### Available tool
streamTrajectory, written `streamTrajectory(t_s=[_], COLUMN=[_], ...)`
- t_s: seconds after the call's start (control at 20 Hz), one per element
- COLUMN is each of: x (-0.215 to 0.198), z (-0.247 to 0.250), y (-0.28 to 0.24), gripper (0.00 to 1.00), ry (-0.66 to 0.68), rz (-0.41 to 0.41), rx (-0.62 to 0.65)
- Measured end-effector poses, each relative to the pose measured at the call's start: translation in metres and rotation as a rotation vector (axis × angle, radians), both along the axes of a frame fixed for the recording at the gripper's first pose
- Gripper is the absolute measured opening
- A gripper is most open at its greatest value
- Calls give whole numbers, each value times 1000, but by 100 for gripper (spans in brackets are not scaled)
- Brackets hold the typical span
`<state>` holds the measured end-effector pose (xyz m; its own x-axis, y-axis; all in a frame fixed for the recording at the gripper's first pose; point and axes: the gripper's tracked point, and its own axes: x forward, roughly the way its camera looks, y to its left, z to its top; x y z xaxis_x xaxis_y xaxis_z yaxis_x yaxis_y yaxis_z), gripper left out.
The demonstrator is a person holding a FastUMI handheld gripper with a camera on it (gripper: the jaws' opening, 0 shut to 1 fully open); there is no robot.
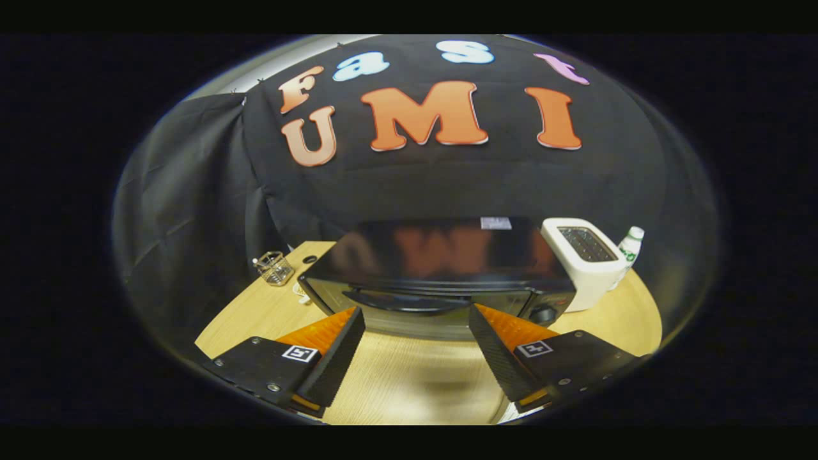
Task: Open the toaster oven, put the food inside, and close the toaster oven door.
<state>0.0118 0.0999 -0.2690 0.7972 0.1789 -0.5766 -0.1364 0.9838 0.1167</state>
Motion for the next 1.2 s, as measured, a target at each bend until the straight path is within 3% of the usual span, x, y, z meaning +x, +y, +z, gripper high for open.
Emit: streamTrajectory(t_s=[0.45, 0.7, 1.2], x=[19, 3, -16], z=[176, 257, 317], y=[-42, -74, -99], gripper=[99, 99, 99], ry=[-406, -577, -696], rz=[-32, -72, -71], rx=[-90, -124, -173])
